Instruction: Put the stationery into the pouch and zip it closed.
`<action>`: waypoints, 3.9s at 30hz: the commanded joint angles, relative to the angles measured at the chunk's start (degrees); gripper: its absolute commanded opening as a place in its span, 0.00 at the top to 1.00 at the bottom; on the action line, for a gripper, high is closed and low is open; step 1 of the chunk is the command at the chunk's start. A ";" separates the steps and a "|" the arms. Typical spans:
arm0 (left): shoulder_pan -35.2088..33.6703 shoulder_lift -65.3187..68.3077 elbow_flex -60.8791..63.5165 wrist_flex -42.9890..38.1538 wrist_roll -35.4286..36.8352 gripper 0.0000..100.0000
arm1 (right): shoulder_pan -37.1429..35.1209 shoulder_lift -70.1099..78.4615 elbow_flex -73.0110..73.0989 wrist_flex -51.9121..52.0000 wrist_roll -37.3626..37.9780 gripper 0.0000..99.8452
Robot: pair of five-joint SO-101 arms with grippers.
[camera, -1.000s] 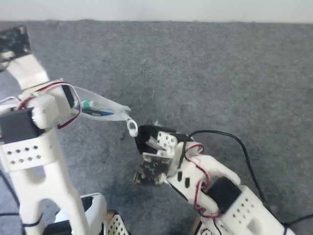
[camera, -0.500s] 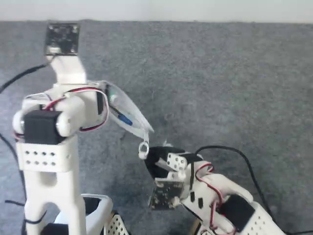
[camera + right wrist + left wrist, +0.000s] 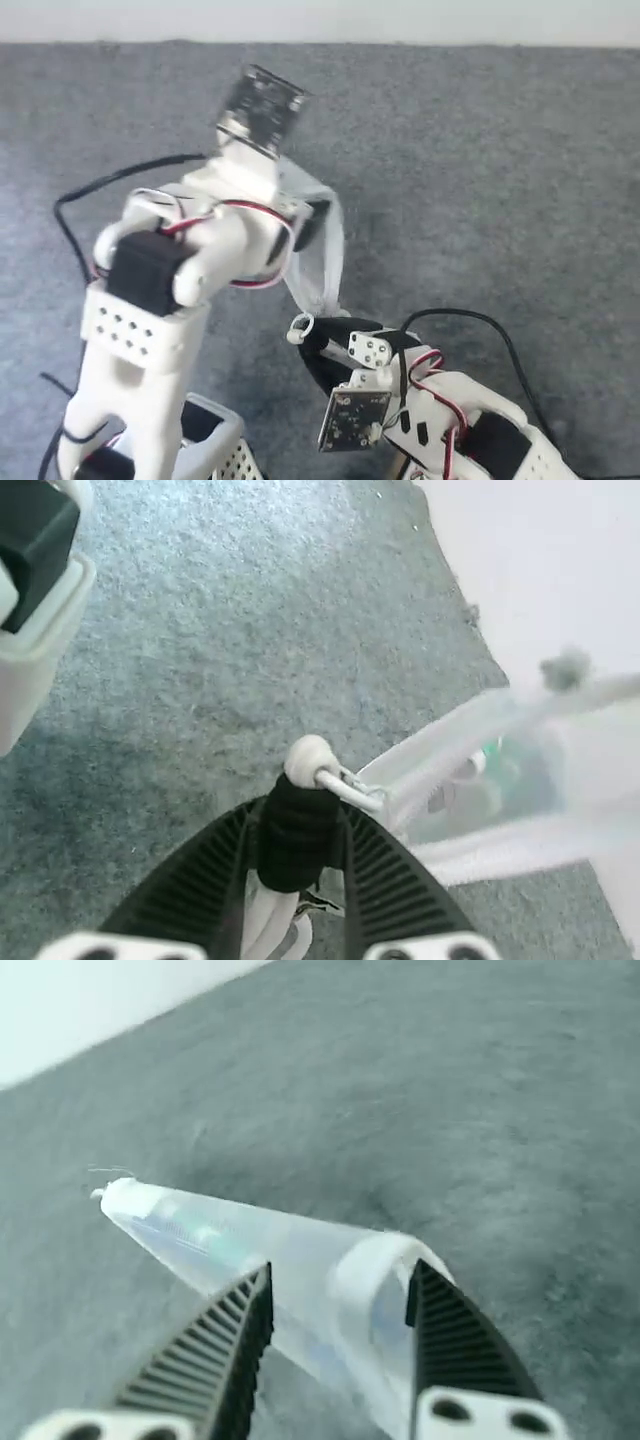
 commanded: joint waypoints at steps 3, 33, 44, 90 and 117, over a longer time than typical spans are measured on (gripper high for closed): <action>6.68 -1.58 3.38 -7.47 -0.62 0.79 | -0.40 -0.92 -0.97 0.13 -2.02 0.99; 0.62 -16.00 2.95 5.01 -10.64 0.79 | 14.55 -1.01 -7.74 0.22 -5.98 0.99; 2.90 -16.09 8.40 4.48 -9.05 0.79 | 22.37 -1.01 -10.90 -1.63 -9.05 0.99; 9.32 -39.03 46.37 -20.75 -8.26 0.74 | 17.98 -0.48 -14.33 -8.48 -0.09 0.99; 13.36 -39.12 50.95 -26.20 -11.96 0.82 | 16.40 -0.84 -19.08 5.05 0.09 0.99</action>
